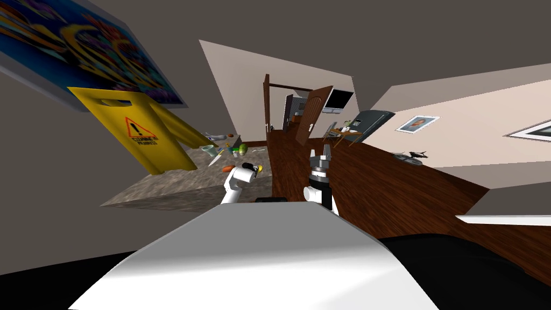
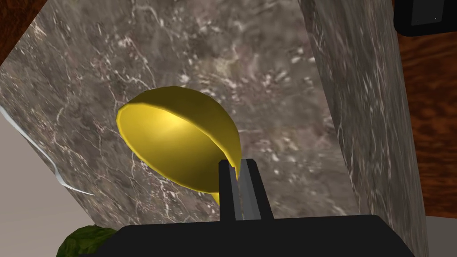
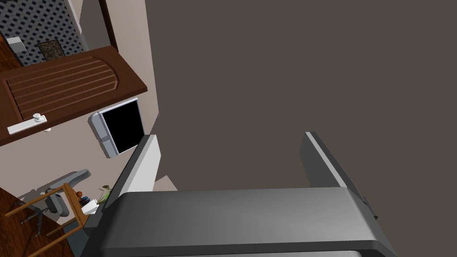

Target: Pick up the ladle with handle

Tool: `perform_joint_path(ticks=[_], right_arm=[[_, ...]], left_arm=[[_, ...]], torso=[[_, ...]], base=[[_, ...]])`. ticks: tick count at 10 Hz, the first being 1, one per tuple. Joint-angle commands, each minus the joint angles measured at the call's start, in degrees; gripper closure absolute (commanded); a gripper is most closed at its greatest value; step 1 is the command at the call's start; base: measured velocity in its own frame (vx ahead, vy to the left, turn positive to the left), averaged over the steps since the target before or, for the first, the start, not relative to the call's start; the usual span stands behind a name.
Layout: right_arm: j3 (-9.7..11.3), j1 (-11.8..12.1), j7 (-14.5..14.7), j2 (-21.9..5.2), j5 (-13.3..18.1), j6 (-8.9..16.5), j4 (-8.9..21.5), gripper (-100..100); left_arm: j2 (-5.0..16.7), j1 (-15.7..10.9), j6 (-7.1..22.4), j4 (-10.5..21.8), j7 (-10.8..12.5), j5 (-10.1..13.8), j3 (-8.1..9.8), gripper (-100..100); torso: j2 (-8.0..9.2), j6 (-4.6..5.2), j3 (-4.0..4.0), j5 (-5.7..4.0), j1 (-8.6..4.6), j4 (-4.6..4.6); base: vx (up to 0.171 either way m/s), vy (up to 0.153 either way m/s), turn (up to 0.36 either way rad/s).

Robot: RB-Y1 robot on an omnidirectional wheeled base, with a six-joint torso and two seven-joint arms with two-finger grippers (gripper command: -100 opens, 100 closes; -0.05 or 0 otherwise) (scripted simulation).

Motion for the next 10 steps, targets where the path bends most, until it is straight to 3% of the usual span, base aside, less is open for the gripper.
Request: perform_joint_path(ticks=[1,3,4,5,8,9,10], right_arm=[[0.0,0.0,0.0,0.0,0.0,0.0,0.0,0],[0.0,0.0,0.0,0.0,0.0,0.0,0.0,0],[0.0,0.0,0.0,0.0,0.0,0.0,0.0,0],[0.0,0.0,0.0,0.0,0.0,0.0,0.0,0],[0.0,0.0,0.0,0.0,0.0,0.0,0.0,0],[0.0,0.0,0.0,0.0,0.0,0.0,0.0,0],[0.0,0.0,0.0,0.0,0.0,0.0,0.0,0]], left_arm=[[0.0,0.0,0.0,0.0,0.0,0.0,0.0,100],[-0.01,-0.01,-0.01,0.0,0.02,0.0,0.01,100],[-0.01,-0.01,0.0,0.0,0.03,0.0,0.02,0],[0.17,0.11,1.8,-2.04,0.04,0.11,-0.15,100],[0.33,0.35,4.23,-4.75,0.17,0.13,-0.43,100],[0.34,0.48,3.39,-4.09,0.13,0.14,-0.38,100],[0.35,0.52,3.57,-4.23,0.13,0.14,-0.41,0]], torso=[[0.0,0.0,0.0,0.0,0.0,0.0],[0.0,0.0,0.0,0.0,0.01,-0.01],[0.01,0.0,0.0,0.0,0.01,0.0],[0.01,0.0,0.0,0.0,0.01,0.0],[0.06,0.01,0.04,-0.01,0.0,0.02],[0.06,0.01,0.04,-0.01,-0.01,0.02],[0.05,0.01,0.03,-0.01,0.0,0.02]], base=[[0.0,0.0,0.0],[0.0,0.0,0.0],[0.0,0.0,0.0],[0.002,0.0,-0.011],[0.0,0.0,0.0],[0.0,0.0,0.0],[0.0,0.0,0.0]])
